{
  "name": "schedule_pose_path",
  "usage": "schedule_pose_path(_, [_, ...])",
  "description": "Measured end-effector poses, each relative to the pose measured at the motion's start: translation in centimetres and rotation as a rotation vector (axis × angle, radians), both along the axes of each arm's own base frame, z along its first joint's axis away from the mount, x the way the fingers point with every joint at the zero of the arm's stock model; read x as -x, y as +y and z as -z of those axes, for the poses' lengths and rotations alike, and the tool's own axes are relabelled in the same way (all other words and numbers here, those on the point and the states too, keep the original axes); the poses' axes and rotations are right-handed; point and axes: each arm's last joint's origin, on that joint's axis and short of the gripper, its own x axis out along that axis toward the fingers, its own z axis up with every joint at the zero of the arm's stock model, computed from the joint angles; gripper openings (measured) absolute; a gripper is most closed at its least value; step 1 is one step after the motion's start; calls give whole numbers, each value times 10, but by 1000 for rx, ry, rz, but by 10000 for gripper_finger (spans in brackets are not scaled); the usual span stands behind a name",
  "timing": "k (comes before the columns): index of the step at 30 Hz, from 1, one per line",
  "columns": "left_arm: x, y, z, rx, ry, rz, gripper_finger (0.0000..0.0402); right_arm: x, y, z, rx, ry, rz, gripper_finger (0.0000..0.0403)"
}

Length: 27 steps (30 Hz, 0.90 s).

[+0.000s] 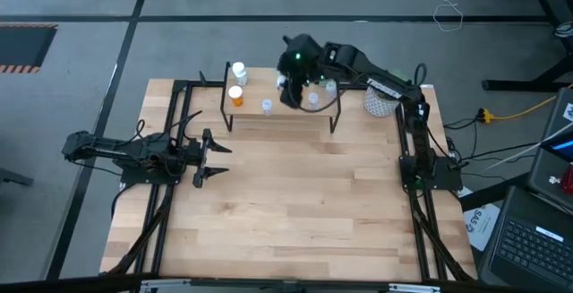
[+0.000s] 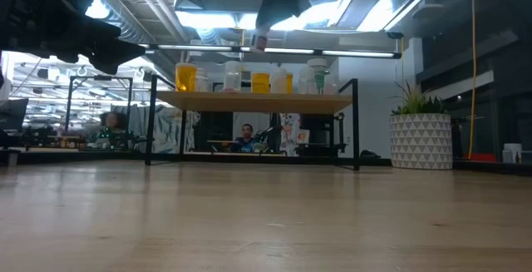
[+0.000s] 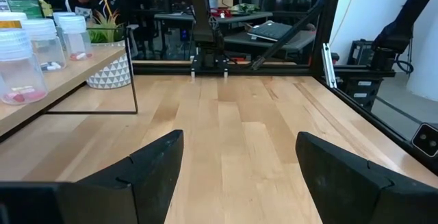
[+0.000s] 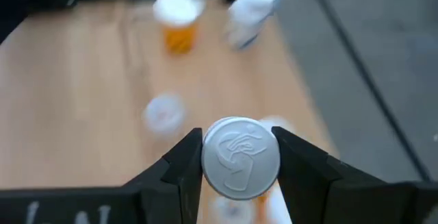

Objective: Pick and place medicine bottles onto shelf by color
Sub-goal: Put the small white medicine bottle on the shelf

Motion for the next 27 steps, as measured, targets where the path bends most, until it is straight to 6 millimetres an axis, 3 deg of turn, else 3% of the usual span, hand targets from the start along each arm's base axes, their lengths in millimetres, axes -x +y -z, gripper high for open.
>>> schedule_pose_path(7, [0,0,0,0,0,0,279,-5,41,21,-82,148,-58,152])
schedule_pose_path(11, [0,0,0,0,0,0,279,-18,48,43,-68,154,-99,152])
schedule_pose_path(15, [0,0,0,0,0,0,279,-23,41,62,-71,161,-83,152])
schedule_pose_path(27, [0,0,0,0,0,0,279,-17,-1,83,-139,131,-5,152])
